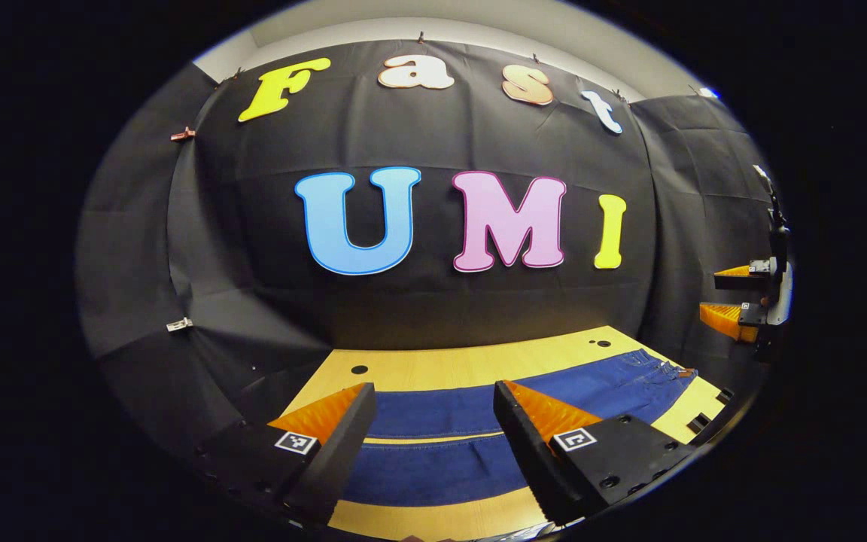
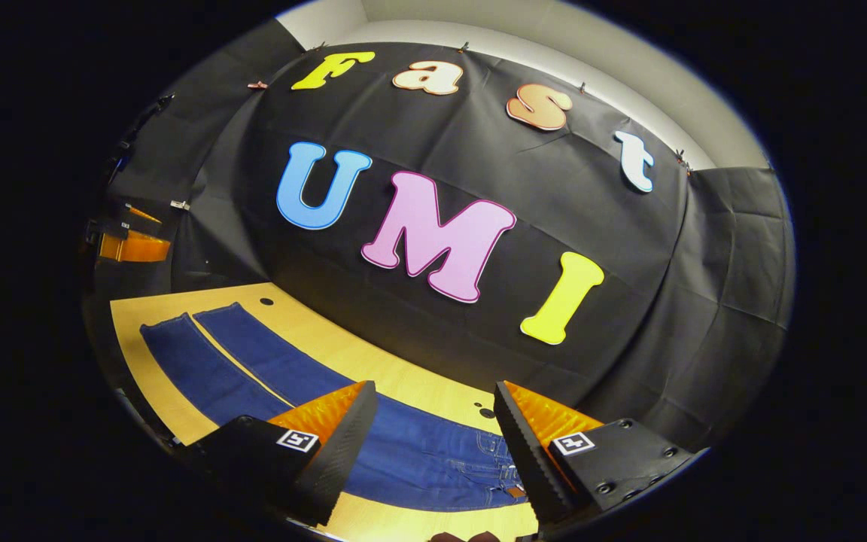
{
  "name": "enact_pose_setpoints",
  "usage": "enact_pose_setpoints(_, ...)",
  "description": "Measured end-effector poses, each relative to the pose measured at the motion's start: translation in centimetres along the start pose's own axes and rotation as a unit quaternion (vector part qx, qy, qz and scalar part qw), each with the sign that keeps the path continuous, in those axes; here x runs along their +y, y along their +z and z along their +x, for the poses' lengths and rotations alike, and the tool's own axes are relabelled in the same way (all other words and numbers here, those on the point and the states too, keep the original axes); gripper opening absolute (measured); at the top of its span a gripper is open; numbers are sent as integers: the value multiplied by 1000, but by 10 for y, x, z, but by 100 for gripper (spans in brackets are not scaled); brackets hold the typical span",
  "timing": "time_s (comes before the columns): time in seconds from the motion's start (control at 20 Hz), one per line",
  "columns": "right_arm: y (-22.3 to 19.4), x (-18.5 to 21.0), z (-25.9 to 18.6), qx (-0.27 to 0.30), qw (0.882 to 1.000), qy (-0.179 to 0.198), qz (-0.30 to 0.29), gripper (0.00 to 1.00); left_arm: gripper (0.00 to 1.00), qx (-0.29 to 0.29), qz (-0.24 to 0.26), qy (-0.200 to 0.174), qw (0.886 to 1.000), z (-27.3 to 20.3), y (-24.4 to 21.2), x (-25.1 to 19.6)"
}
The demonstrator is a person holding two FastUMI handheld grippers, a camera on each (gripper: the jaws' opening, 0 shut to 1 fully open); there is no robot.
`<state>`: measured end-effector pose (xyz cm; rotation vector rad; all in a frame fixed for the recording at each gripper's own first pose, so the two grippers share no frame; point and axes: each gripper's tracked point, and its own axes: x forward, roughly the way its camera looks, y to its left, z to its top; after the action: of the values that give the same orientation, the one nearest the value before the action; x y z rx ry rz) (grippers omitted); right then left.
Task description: Grasp the waist and the cuffs of the jeans and fold them to make the two legs overlap; first hold the waist and fold one-third of the jeans toward the cuffs, then hold the cuffs and fold the remaining one-third in the same direction to finish folding.
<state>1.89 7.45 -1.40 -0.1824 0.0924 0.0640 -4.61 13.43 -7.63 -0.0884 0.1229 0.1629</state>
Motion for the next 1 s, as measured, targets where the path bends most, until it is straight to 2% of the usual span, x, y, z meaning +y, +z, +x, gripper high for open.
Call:
enact_pose_setpoints(0.15, -20, 1, 3, 17, 1000, 9, -20, 96, 98, 21, 49, -17, 998, 9, -24, 7)
enact_pose_setpoints(0.25, -51, -8, 5, 36, 997, 10, -71, 96, 98, 46, 93, -17, 994, 12, -49, 22)
enact_pose_setpoints(0.3, -75, -17, 3, 51, 991, 11, -123, 96, 98, 70, 129, -28, 989, 13, -75, 34)
enact_pose_setpoints(0.4, -113, -29, 4, 81, 975, 42, -205, 96, 98, 113, 181, -66, 975, 15, -118, 46)
enact_pose_setpoints(0.45, -142, -37, 4, 110, 959, 66, -251, 96, 98, 134, 210, -91, 964, 15, -137, 52)
enact_pose_setpoints(0.5, -162, -43, 3, 130, 946, 86, -285, 96, 99, 166, 248, -130, 946, 15, -166, 61)
enact_pose_setpoints(0.55, -186, -47, 1, 156, 925, 112, -329, 96, 98, 188, 276, -156, 930, 15, -185, 66)
enact_pose_setpoints(0.65, -232, -63, -10, 213, 871, 158, -413, 96, 98, 238, 333, -195, 891, 18, -233, 92)
enact_pose_setpoints(0.7, -245, -65, -16, 233, 854, 173, -431, 96, 98, 247, 356, -205, 878, 21, -245, 100)
enact_pose_setpoints(0.75, -257, -61, -25, 248, 841, 188, -443, 96, 98, 257, 386, -222, 858, 24, -260, 110)
enact_pose_setpoints(0.8, -264, -54, -27, 256, 826, 204, -458, 95, 98, 270, 419, -245, 832, 25, -275, 122)
enact_pose_setpoints(0.9, -279, -41, -28, 259, 799, 237, -489, 95, 98, 286, 463, -275, 793, 24, -297, 134)
enact_pose_setpoints(1.0, -293, -31, -23, 249, 770, 274, -519, 95, 98, 295, 493, -307, 759, 21, -315, 132)
